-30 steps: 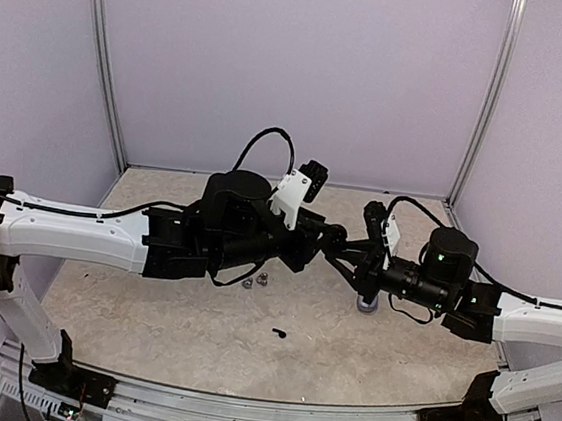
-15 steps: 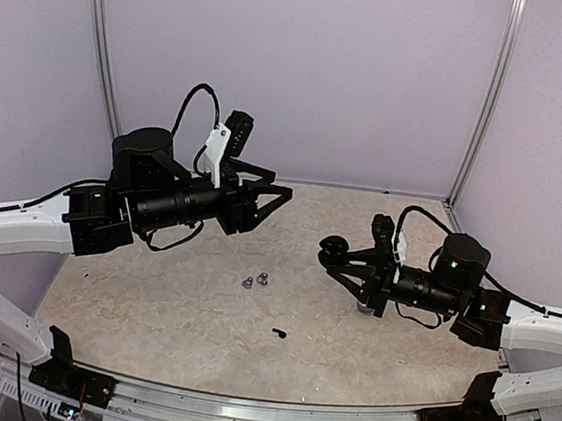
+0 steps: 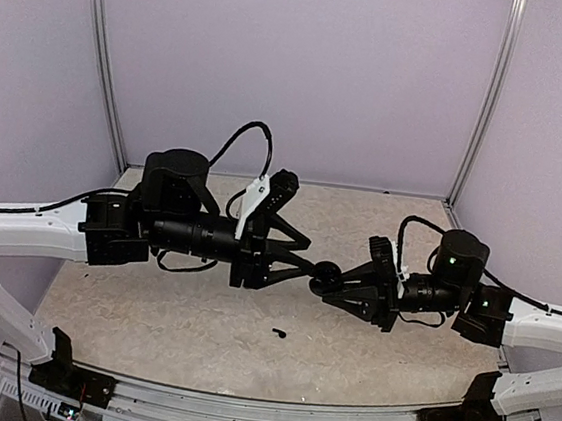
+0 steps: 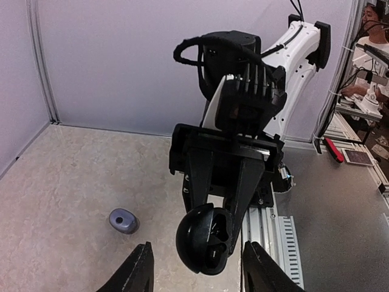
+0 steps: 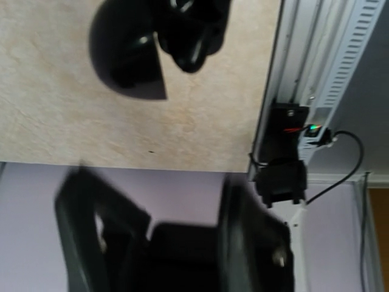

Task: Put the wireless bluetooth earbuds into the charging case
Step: Pass from the right arm to the left

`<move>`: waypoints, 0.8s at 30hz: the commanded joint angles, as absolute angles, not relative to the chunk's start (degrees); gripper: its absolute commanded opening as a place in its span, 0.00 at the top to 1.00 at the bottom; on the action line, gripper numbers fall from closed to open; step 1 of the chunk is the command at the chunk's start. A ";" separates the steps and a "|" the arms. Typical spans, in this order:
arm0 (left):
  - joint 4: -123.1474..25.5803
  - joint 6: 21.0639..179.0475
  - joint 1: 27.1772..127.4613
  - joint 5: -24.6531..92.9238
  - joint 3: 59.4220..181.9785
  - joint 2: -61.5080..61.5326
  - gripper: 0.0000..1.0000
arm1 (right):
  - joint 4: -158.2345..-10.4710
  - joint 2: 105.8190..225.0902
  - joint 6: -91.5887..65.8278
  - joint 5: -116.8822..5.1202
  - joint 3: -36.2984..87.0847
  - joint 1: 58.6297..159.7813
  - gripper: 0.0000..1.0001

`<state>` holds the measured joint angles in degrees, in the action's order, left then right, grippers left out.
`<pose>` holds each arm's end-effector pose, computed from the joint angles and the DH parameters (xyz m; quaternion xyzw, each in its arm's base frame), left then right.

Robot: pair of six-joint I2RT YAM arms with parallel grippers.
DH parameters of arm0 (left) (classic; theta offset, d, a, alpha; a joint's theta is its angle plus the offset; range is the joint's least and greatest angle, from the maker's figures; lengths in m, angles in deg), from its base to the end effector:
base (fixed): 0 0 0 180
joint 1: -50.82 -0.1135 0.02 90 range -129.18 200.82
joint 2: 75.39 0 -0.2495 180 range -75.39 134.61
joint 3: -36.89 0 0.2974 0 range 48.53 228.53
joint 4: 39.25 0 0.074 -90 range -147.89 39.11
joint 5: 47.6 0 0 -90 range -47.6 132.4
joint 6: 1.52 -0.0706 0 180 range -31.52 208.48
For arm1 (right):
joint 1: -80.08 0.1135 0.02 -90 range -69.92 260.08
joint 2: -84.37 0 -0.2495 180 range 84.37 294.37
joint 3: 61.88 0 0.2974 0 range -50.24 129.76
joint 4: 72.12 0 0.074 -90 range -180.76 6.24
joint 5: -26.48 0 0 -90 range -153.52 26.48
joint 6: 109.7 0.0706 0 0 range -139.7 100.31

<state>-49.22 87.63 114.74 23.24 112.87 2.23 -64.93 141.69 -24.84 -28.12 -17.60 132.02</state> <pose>0.1557 -0.3709 0.3204 0.4981 0.5890 -0.4359 0.4637 0.1564 0.2660 0.2430 -0.5168 0.5239 0.4606 0.4963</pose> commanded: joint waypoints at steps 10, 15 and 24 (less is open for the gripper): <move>-55.53 84.29 116.58 22.27 118.86 7.67 0.57 | -69.87 144.40 -26.65 -23.00 -13.06 131.69 1.00; -56.89 83.95 116.59 23.70 119.99 8.66 0.62 | -69.87 144.56 -26.64 -22.93 -13.02 131.67 1.00; -58.41 84.06 116.76 24.07 121.28 10.27 0.75 | -70.05 144.06 -26.73 -23.39 -13.15 131.67 1.00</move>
<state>-57.13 84.68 116.29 23.39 119.23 9.40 -69.74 144.23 -26.28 -23.71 -14.49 132.02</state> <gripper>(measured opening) 0.278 0.210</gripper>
